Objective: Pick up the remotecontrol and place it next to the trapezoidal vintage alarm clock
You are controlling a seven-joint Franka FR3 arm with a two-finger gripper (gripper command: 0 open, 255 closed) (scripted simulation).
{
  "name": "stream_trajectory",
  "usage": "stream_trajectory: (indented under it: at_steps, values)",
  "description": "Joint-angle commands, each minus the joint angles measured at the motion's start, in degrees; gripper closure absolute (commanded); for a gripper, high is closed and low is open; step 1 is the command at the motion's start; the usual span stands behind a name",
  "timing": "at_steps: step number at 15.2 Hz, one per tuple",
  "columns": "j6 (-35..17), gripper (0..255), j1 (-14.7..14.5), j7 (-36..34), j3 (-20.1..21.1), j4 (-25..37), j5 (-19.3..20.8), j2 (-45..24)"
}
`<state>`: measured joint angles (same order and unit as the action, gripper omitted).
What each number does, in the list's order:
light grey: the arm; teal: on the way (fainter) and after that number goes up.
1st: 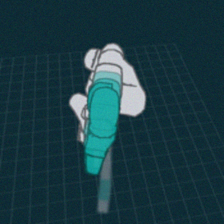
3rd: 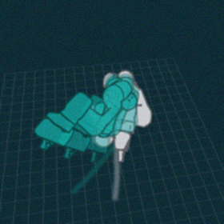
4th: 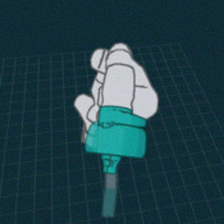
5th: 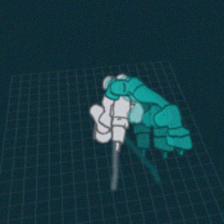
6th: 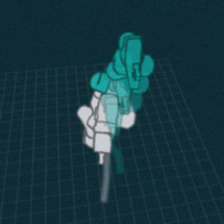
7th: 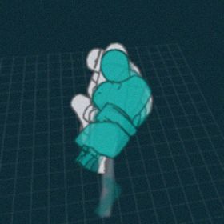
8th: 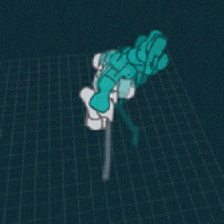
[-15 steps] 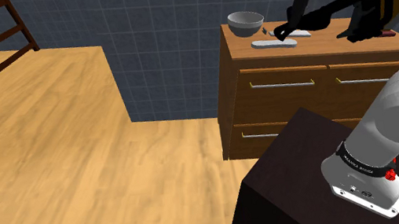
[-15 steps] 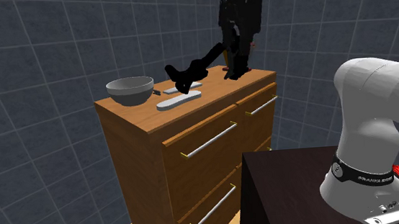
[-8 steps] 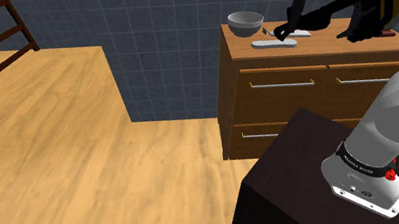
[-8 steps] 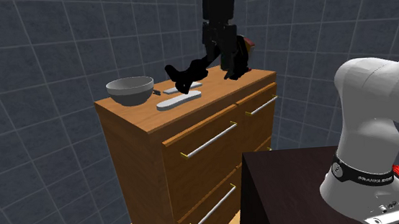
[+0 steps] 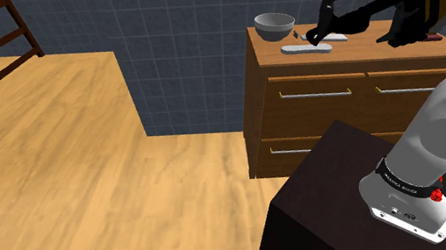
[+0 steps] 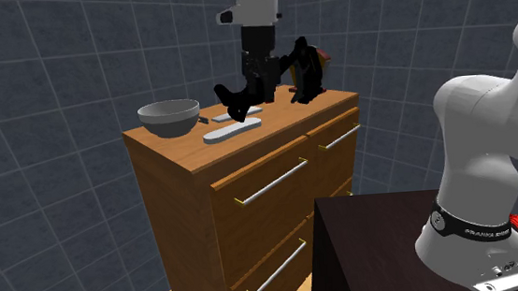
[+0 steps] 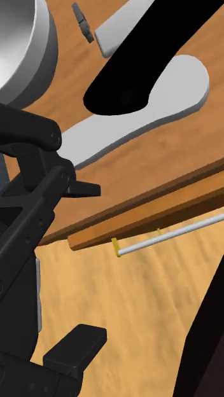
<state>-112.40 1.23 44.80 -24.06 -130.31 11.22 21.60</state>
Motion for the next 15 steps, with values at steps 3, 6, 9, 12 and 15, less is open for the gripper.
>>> stream_trajectory:
  at_steps: [3,6,9,12,15]
  values:
    - [-3.7,0,-1.1,8.6,-4.6,5.3,-3.5,-9.6]
    - [-5.6,0,-1.3,15.6,-7.4,9.9,-7.7,-17.1]
    - [-6.6,0,-0.4,22.9,-9.0,15.3,-12.9,-25.2]
    - [-6.5,0,1.8,29.6,-9.0,21.6,-18.2,-33.4]
    - [-7.9,0,2.3,30.2,-8.6,21.1,-18.9,-34.5]
